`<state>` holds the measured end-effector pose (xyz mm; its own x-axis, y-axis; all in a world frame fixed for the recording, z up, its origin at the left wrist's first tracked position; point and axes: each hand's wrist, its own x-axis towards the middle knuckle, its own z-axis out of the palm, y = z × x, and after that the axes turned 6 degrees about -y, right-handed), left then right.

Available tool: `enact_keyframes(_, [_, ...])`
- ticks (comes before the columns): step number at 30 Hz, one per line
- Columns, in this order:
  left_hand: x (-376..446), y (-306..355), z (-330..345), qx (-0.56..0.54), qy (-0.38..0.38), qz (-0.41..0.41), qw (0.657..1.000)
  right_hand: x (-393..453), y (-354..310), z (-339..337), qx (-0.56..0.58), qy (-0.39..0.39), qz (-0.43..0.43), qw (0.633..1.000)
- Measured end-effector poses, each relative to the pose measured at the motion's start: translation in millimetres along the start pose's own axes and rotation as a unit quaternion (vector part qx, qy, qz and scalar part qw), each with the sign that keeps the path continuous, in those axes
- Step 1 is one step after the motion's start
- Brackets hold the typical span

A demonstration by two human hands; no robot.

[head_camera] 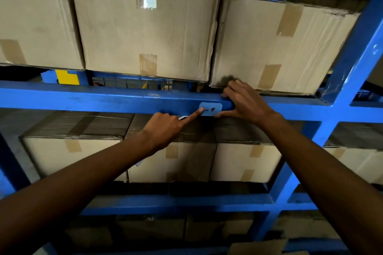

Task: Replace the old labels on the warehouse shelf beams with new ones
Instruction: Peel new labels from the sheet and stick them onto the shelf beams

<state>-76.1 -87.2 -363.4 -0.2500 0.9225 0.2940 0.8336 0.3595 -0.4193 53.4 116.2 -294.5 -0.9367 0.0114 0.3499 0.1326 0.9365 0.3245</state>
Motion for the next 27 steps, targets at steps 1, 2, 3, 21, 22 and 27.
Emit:
enact_keyframes(1, [0, -1, 0, 0.004, 0.001, 0.002, 1.000, 2, 0, 0, 0.000, 0.002, -0.002, 1.000])
enact_keyframes(2, [-1, -1, 0, 0.008, 0.003, 0.003, 1.000, 5, 0, -1, 0.002, 0.005, -0.001, 1.000])
enact_keyframes(3, [-1, -2, 0, 0.013, 0.008, 0.006, 1.000, 8, 0, -2, 0.004, 0.008, 0.002, 1.000])
enact_keyframes(21, [-7, 1, 5, 0.004, -0.002, -0.001, 1.000, 5, 16, 1, 0.032, 0.006, -0.039, 0.999])
enact_keyframes(22, [-8, 5, 4, -0.017, -0.015, -0.011, 1.000, 4, 22, 0, 0.054, 0.001, -0.034, 0.998])
enact_keyframes(27, [0, 28, -1, -0.084, -0.042, -0.029, 0.995, -20, 46, -1, 0.180, 0.033, 0.036, 0.982])
